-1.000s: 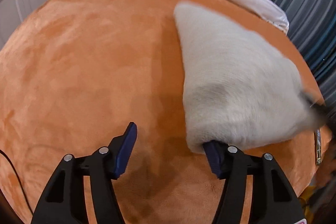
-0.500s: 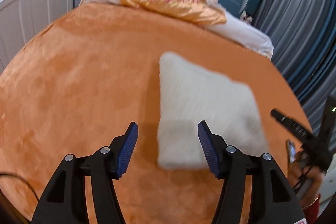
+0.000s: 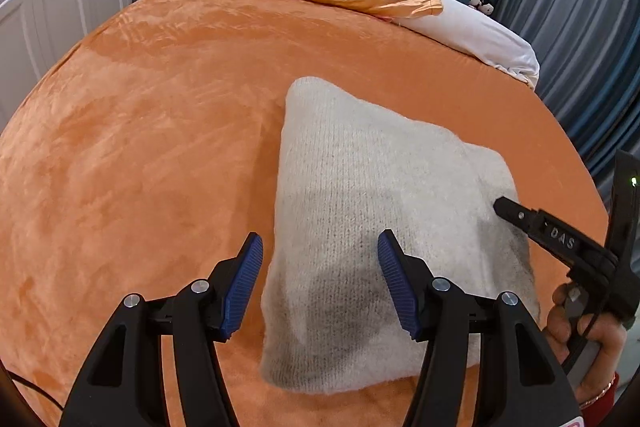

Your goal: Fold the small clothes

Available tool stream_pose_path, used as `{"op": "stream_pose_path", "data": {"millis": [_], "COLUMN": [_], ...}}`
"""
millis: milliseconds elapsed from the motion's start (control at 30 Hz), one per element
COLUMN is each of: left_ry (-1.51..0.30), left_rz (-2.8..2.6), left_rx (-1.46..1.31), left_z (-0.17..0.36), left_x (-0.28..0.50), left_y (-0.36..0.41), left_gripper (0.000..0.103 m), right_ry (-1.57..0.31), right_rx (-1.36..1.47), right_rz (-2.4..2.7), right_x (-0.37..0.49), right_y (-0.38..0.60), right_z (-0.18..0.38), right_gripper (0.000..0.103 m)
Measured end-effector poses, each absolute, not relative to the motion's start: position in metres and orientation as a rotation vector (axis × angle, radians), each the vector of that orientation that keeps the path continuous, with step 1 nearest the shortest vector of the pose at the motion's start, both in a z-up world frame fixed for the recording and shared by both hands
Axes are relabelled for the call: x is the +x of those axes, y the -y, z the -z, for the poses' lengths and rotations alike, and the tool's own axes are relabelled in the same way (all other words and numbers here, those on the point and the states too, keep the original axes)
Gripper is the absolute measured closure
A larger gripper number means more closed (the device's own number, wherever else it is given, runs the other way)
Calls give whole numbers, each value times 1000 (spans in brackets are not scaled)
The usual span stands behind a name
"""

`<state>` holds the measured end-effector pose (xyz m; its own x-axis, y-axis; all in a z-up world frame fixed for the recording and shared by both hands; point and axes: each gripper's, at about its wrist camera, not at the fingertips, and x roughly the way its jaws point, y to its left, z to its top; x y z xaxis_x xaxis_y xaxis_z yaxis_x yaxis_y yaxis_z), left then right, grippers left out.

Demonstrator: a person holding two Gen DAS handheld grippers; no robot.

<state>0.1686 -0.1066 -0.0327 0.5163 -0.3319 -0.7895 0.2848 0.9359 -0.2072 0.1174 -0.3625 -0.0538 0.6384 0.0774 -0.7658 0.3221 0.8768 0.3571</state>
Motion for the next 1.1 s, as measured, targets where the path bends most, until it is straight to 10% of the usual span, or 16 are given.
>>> {"op": "stream_pose_path", "data": {"millis": [200, 400, 700, 933, 1033, 1100], "left_ry": [-962, -965, -1000, -1037, -1039, -1031], "left_rz": [366, 361, 310, 264, 263, 264], "left_rx": [-57, -59, -115, -150, -148, -148], "left_z": [35, 35, 40, 49, 49, 46], "left_x": [170, 171, 163, 143, 137, 136], "left_y": [106, 104, 63, 36, 33, 30], "left_gripper": [42, 40, 38, 38, 38, 38], "right_ry": [-879, -868, -836, -917, -940, -869], "right_rx": [464, 404, 643, 754, 696, 532], "right_rz": [106, 123, 133, 61, 52, 23], "right_x": [127, 122, 7, 4, 31, 50], "right_y": [360, 351, 362, 349, 339, 319], "right_z": [49, 37, 37, 61, 56, 18], "right_gripper": [91, 88, 45, 45, 83, 87]}}
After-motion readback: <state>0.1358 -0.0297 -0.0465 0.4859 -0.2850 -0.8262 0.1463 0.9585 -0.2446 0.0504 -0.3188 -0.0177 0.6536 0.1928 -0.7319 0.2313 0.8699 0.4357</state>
